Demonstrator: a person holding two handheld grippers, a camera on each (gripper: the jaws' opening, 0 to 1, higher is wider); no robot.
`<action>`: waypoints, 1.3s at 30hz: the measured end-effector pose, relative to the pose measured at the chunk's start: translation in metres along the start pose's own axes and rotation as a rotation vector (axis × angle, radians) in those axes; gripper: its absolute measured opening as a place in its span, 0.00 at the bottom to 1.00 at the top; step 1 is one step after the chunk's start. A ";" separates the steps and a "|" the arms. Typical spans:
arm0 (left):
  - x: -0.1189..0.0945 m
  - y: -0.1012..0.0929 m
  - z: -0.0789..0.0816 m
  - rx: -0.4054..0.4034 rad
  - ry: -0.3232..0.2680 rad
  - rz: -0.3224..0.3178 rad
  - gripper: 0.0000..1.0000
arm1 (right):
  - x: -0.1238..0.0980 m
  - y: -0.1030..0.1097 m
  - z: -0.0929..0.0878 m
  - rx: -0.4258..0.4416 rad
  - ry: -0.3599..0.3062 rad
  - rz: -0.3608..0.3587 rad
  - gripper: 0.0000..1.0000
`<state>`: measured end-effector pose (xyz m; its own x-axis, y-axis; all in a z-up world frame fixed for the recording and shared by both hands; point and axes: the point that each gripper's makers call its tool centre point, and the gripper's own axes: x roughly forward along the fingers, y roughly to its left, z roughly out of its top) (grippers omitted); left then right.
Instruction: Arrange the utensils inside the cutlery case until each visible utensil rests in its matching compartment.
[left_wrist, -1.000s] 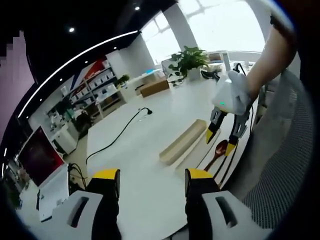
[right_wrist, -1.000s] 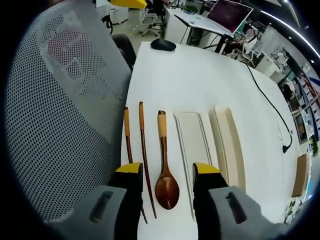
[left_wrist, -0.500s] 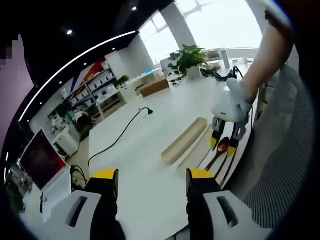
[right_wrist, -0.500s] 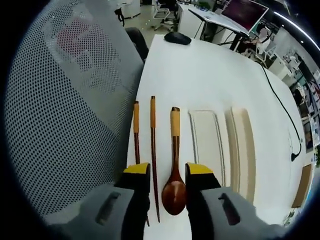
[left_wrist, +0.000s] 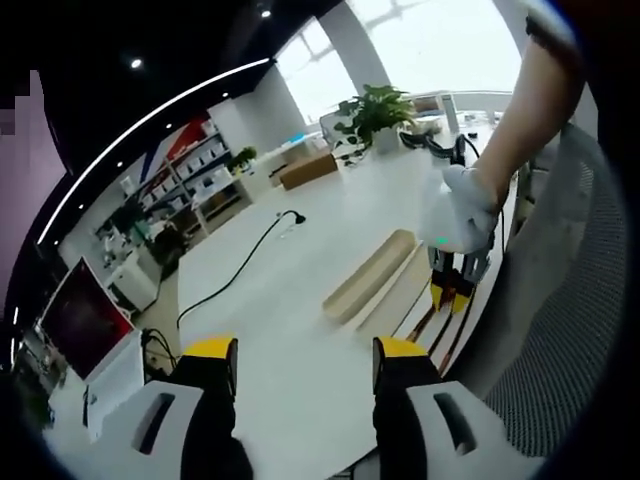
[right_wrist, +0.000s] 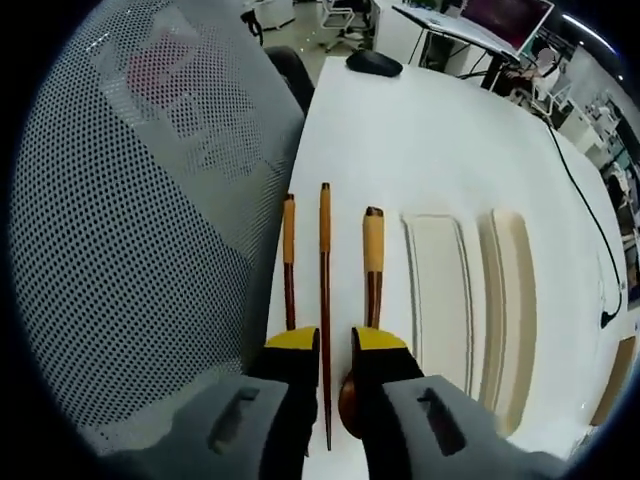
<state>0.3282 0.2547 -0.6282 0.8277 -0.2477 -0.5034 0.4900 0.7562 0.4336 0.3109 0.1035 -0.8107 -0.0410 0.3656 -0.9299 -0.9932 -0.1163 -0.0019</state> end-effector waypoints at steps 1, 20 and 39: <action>0.000 -0.001 0.000 0.000 0.003 -0.005 0.55 | 0.001 0.000 0.001 0.005 0.001 0.004 0.08; 0.001 -0.002 -0.002 0.012 0.006 -0.008 0.54 | 0.017 0.005 -0.003 -0.030 0.077 0.026 0.05; 0.002 -0.004 -0.004 0.018 0.017 -0.018 0.53 | 0.022 0.005 -0.005 -0.057 0.104 0.006 0.02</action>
<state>0.3267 0.2535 -0.6333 0.8142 -0.2510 -0.5236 0.5098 0.7406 0.4377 0.3051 0.1062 -0.8326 -0.0329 0.2670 -0.9631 -0.9850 -0.1718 -0.0140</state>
